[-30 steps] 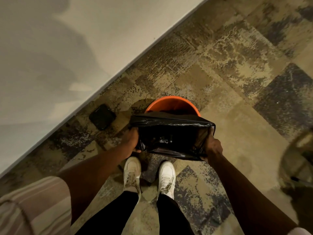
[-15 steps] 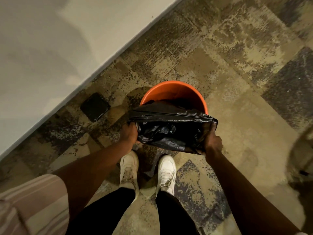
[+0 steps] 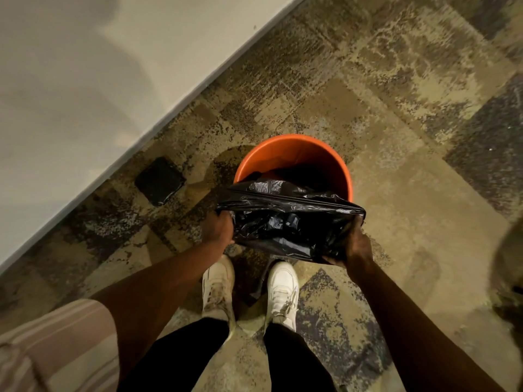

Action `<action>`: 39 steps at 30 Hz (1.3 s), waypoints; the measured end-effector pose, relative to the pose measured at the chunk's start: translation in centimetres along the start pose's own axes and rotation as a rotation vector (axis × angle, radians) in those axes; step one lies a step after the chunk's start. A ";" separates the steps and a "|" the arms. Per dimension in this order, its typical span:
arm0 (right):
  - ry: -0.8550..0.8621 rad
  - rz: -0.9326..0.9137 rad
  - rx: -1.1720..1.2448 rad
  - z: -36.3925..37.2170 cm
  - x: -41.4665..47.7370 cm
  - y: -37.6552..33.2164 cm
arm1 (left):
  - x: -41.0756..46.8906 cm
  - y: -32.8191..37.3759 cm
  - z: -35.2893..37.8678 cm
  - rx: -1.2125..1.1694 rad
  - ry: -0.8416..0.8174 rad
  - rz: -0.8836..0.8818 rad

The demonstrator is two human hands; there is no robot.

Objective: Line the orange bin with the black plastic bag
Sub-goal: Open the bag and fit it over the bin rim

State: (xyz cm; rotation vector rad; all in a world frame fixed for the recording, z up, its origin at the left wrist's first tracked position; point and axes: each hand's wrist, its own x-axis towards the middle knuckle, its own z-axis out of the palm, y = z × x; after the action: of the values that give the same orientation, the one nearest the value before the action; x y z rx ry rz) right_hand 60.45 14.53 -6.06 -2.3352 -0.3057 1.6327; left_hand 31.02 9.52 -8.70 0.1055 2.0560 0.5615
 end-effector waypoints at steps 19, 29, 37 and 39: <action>0.058 -0.195 -0.038 1.0 3.4 -4.5 | 1.4 5.1 0.9 0.000 -0.016 0.102; 0.142 -0.351 -0.196 1.6 5.8 -7.7 | 3.8 9.2 1.2 0.325 0.215 0.461; 0.205 -0.572 -0.296 2.2 7.0 -9.8 | 5.0 11.8 1.9 0.344 0.228 0.659; 0.190 -0.648 -0.304 2.4 7.2 -10.3 | 5.1 12.2 2.1 0.378 0.216 0.708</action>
State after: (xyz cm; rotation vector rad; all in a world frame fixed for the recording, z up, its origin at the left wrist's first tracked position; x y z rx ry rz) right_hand 60.50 26.79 -9.71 -2.2172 -1.1900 1.0979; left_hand 28.24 22.60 -8.35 1.0651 2.2950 0.6115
